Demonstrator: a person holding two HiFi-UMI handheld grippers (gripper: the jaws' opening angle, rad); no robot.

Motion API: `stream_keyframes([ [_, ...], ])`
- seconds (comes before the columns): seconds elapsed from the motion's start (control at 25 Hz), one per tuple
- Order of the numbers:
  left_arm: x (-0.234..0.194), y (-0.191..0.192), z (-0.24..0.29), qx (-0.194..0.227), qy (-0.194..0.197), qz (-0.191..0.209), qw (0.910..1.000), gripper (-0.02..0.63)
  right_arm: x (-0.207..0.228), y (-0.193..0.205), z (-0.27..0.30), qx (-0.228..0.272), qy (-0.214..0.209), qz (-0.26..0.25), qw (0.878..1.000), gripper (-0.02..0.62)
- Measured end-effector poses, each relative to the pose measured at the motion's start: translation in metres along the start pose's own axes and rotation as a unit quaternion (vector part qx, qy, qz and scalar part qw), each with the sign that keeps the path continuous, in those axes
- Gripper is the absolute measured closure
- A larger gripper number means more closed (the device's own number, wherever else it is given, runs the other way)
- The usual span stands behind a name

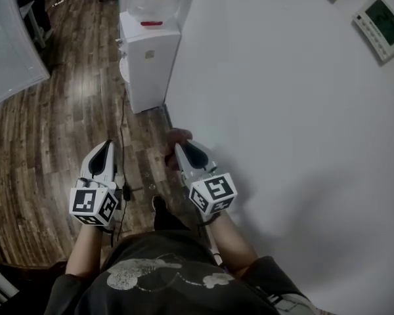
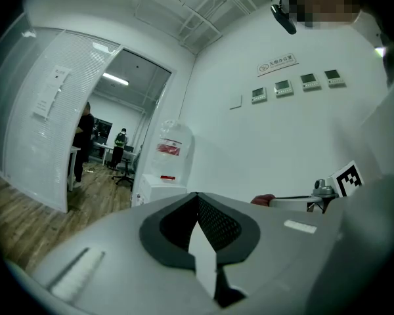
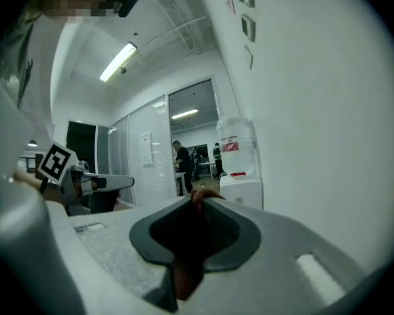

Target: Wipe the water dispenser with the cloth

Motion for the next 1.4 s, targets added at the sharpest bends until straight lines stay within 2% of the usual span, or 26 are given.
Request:
stream_keyframes([
  [0.28,0.009,-0.015,0.067,0.023,-0.017,0.002,0.9996,0.588,0.056,-0.004,0.046,0.011,-0.018,0.010,1.000,0.554],
  [0.6,-0.004,-0.032,0.114,0.025,-0.029,0.007,0.9992,0.588,0.085,-0.006,0.089,0.007,-0.022,0.023,0.999,0.554],
  [1.0,-0.075,-0.050,0.169,0.005,-0.007,-0.017,0.9998,0.588,0.092,-0.010,0.166,-0.014,0.025,0.020,0.999,0.554],
  [1.28,-0.123,-0.057,0.205,-0.010,0.011,-0.026,0.9995,0.588,0.079,0.004,0.215,-0.054,0.041,0.024,0.997,0.554],
  [1.4,-0.136,-0.058,0.219,-0.014,0.016,-0.033,0.9992,0.588,0.086,0.011,0.228,-0.071,0.070,0.027,0.995,0.554],
])
Point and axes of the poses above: the fingertips, and each gripper's own axes: z forward along the fingers, x to its right, y out of its underside, the point moved 9 cm from there along -z, backward along the fingers, and after that the axes turned 15 degrees about -z, right-handed, at the moved point
